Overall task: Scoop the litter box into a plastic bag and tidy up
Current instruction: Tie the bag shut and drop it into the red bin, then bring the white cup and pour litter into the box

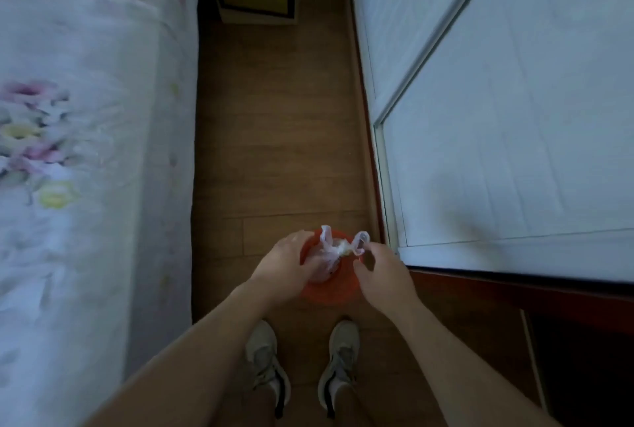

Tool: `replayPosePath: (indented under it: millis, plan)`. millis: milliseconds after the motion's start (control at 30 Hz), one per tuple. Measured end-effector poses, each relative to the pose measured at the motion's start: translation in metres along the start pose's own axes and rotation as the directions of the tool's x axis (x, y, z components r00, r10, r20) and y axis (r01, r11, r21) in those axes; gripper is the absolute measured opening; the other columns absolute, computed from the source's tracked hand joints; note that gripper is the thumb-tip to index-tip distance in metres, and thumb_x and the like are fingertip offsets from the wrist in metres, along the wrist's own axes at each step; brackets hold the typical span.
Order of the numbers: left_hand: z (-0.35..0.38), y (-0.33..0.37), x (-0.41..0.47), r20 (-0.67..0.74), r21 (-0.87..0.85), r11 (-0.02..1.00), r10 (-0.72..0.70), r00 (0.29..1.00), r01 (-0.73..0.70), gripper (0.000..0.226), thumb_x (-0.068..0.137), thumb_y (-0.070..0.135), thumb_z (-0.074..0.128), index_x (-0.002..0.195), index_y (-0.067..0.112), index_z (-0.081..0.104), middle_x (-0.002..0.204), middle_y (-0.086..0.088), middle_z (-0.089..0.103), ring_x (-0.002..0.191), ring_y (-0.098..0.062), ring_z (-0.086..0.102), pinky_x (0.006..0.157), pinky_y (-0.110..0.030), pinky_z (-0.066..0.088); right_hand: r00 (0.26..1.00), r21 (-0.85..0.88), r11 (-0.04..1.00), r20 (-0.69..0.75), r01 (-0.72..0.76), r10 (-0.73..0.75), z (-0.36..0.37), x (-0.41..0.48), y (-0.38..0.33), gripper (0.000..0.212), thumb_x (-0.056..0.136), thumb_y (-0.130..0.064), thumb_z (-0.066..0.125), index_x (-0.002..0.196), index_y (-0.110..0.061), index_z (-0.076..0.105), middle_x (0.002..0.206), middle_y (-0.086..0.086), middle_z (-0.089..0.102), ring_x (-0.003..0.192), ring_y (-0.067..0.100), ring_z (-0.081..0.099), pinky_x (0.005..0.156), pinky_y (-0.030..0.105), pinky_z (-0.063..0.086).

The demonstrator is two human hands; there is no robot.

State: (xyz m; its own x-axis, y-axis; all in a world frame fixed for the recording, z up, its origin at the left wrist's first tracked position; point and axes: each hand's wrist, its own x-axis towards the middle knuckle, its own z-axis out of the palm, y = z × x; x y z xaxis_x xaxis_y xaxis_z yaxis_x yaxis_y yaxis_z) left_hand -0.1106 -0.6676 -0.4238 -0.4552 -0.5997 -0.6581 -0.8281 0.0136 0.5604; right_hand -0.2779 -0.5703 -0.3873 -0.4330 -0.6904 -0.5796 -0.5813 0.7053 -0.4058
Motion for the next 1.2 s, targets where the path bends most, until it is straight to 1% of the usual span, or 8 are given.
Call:
replayPosePath:
  millis: [100, 167, 300, 433, 600, 800, 1000, 1200]
  plan:
    - [-0.044, 0.032, -0.045, -0.046, 0.178, 0.984, 0.038, 0.998, -0.030, 0.064, 0.094, 0.051, 0.053, 0.151, 0.033, 0.032, 0.163, 0.005, 0.025, 0.150, -0.017, 0.019, 0.122, -0.042, 0.020, 0.998, -0.101, 0.994, -0.030, 0.044, -0.047, -0.044, -0.031, -0.035, 0.046, 0.097, -0.039, 0.053, 0.139, -0.019, 0.050, 0.140, 0.001, 0.055, 0.125, 0.018, 0.052, 0.101, 0.032, 0.046]
    - [-0.071, 0.053, -0.076, -0.118, 0.280, 0.959, 0.073, 0.990, -0.037, 0.060, 0.096, 0.048, 0.050, 0.151, 0.031, 0.033, 0.163, 0.002, 0.024, 0.152, -0.018, 0.016, 0.123, -0.046, 0.016, 0.997, -0.156, 0.985, -0.013, 0.074, -0.077, -0.075, -0.052, -0.063, 0.052, 0.097, -0.043, 0.051, 0.143, -0.019, 0.047, 0.147, 0.003, 0.048, 0.133, 0.022, 0.046, 0.106, 0.038, 0.043]
    - [-0.112, 0.084, -0.145, -0.242, 0.272, 0.962, 0.045, 0.969, 0.023, 0.057, 0.099, 0.048, 0.043, 0.151, 0.030, 0.032, 0.163, 0.001, 0.025, 0.152, -0.020, 0.014, 0.123, -0.050, 0.013, 0.973, -0.314, 0.921, 0.042, 0.230, -0.229, -0.130, -0.099, -0.115, 0.058, 0.098, -0.044, 0.047, 0.147, -0.015, 0.041, 0.154, 0.005, 0.038, 0.143, 0.024, 0.033, 0.114, 0.039, 0.032]
    - [-0.134, 0.105, -0.226, -0.378, 0.225, 0.968, -0.022, 0.925, 0.115, 0.057, 0.098, 0.053, 0.044, 0.150, 0.031, 0.035, 0.161, 0.002, 0.030, 0.150, -0.020, 0.023, 0.122, -0.051, 0.019, 0.909, -0.431, 0.810, 0.068, 0.398, -0.411, -0.167, -0.146, -0.145, 0.055, 0.097, -0.045, 0.044, 0.144, -0.016, 0.044, 0.148, 0.004, 0.046, 0.138, 0.025, 0.039, 0.111, 0.043, 0.038]
    - [-0.129, 0.119, -0.326, -0.528, 0.102, 0.970, -0.134, 0.839, 0.219, 0.054, 0.099, 0.053, 0.042, 0.148, 0.030, 0.038, 0.156, 0.003, 0.038, 0.144, -0.022, 0.034, 0.120, -0.047, 0.023, 0.769, -0.533, 0.611, 0.128, 0.586, -0.626, -0.194, -0.207, -0.161, 0.054, 0.101, -0.047, 0.035, 0.146, -0.018, 0.041, 0.153, 0.004, 0.040, 0.145, 0.025, 0.029, 0.117, 0.047, 0.028]
    - [-0.082, 0.102, -0.439, -0.628, -0.026, 0.932, -0.297, 0.719, 0.362, 0.058, 0.098, 0.060, 0.033, 0.148, 0.029, 0.037, 0.156, 0.002, 0.038, 0.142, -0.023, 0.035, 0.118, -0.047, 0.023, 0.606, -0.549, 0.394, 0.278, 0.737, -0.746, -0.197, -0.292, -0.179, 0.053, 0.103, -0.046, 0.027, 0.148, -0.020, 0.038, 0.159, 0.003, 0.032, 0.149, 0.024, 0.020, 0.119, 0.049, 0.019]
    - [-0.023, 0.053, -0.564, -0.695, -0.249, 0.838, -0.503, 0.514, 0.485, 0.054, 0.102, 0.055, 0.027, 0.147, 0.029, 0.040, 0.154, 0.003, 0.041, 0.142, -0.022, 0.035, 0.118, -0.046, 0.024, 0.377, -0.491, 0.115, 0.475, 0.864, -0.795, -0.140, -0.392, -0.206, 0.054, 0.102, -0.047, 0.027, 0.150, -0.022, 0.034, 0.160, 0.002, 0.029, 0.149, 0.022, 0.020, 0.121, 0.048, 0.018]
    - [0.035, -0.028, -0.704, -0.705, -0.415, 0.715, -0.643, 0.298, 0.563, 0.052, 0.101, 0.050, 0.026, 0.145, 0.027, 0.042, 0.150, 0.001, 0.046, 0.138, -0.024, 0.041, 0.113, -0.045, 0.031, 0.147, -0.344, -0.106, 0.634, 0.933, -0.759, -0.034, -0.514, -0.239, 0.054, 0.102, -0.045, 0.030, 0.150, -0.020, 0.035, 0.159, 0.001, 0.029, 0.147, 0.021, 0.022, 0.120, 0.045, 0.020]
